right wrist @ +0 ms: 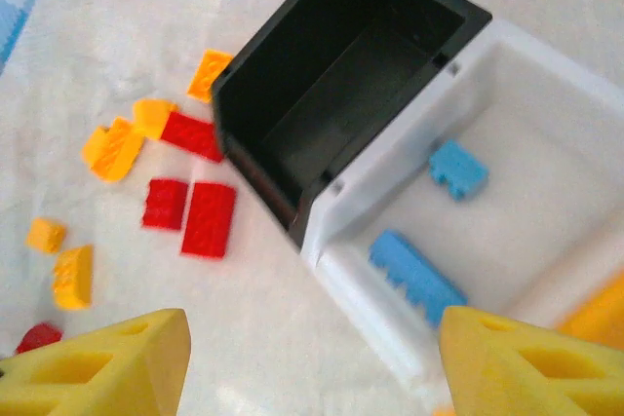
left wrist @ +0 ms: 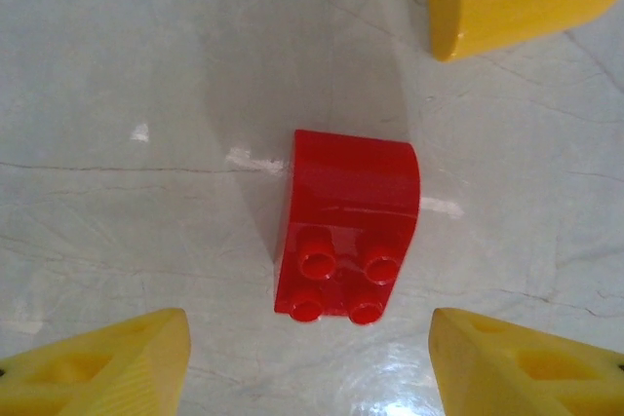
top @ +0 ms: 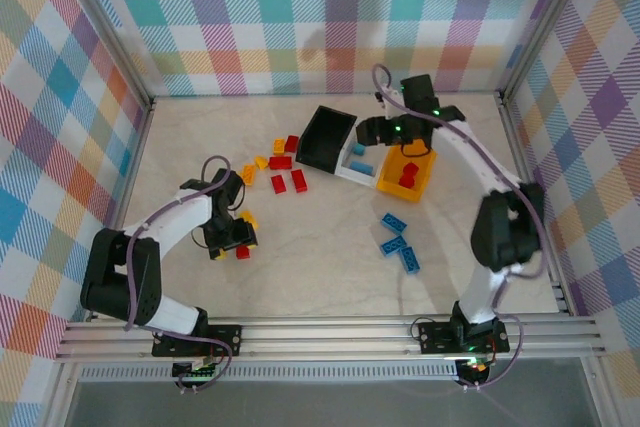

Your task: Sort the legos into containers by color

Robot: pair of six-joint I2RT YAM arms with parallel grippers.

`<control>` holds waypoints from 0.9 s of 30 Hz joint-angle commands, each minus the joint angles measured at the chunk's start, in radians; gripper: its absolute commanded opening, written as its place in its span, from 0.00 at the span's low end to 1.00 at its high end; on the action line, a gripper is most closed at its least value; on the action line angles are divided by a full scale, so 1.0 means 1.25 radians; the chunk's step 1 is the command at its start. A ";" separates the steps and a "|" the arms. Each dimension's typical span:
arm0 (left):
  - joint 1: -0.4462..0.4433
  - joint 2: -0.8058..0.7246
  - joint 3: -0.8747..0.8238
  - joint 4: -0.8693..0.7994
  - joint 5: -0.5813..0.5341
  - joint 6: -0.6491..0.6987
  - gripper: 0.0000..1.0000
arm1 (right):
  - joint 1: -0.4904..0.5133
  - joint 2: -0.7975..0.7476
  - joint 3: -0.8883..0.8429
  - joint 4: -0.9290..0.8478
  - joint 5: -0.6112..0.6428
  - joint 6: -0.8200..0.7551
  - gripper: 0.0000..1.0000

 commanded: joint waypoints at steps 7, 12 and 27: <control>-0.008 0.081 -0.019 0.094 0.009 0.012 0.60 | 0.007 -0.343 -0.397 -0.169 0.067 0.029 0.69; -0.016 0.131 0.003 0.106 0.018 0.029 0.46 | 0.005 -0.464 -0.543 -0.204 0.130 0.133 0.76; -0.074 0.114 0.260 0.003 0.095 0.035 0.27 | 0.005 -0.276 -0.560 -0.134 0.127 0.130 0.76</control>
